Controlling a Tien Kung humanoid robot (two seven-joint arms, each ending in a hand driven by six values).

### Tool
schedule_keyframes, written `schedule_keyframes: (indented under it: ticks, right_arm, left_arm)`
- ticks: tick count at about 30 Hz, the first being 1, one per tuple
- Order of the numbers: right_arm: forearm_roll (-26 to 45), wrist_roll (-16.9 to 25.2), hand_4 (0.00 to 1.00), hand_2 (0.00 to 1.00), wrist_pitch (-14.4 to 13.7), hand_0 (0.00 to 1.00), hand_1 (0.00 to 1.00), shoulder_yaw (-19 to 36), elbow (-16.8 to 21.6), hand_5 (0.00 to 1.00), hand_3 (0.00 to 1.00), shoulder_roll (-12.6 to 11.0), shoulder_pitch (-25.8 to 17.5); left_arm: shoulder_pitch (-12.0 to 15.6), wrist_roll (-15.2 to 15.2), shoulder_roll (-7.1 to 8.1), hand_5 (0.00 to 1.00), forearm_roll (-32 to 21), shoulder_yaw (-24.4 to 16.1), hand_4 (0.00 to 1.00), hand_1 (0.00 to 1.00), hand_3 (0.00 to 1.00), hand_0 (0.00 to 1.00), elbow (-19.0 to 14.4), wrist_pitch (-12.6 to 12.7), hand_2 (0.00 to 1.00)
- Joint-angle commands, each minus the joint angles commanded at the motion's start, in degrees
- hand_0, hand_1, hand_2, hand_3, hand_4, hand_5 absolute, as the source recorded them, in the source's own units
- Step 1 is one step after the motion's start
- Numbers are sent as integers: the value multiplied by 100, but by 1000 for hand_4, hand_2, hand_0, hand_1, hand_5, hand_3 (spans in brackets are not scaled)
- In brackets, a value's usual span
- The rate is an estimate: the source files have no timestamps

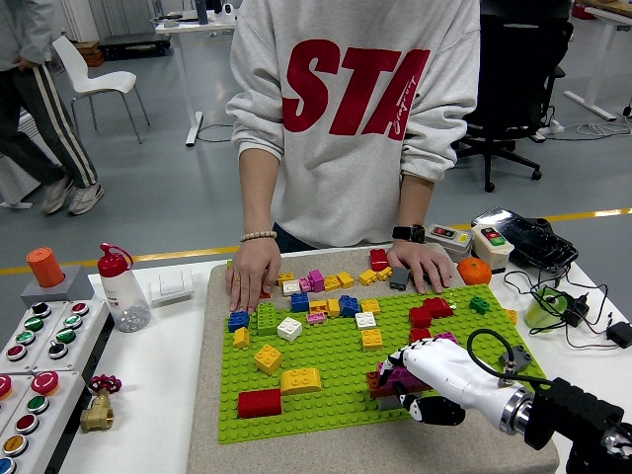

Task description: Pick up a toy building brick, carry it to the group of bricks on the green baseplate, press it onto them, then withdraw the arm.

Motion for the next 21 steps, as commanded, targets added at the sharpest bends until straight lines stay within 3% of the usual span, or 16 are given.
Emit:
schedule_keyframes:
  ticks: [16, 21]
  right_arm:
    - [177, 28, 317, 667, -59, 761, 712, 259, 250, 160, 595, -40, 10]
    - [312, 83, 319, 667, -319, 768, 703, 456, 316, 167, 596, -54, 53]
  left_arm:
    - [-18, -7, 0, 998, -13, -6, 491, 727, 703, 718, 0, -2, 813]
    - [-22, -3, 0, 998, -11, -12, 491, 727, 702, 719, 0, 2, 812]
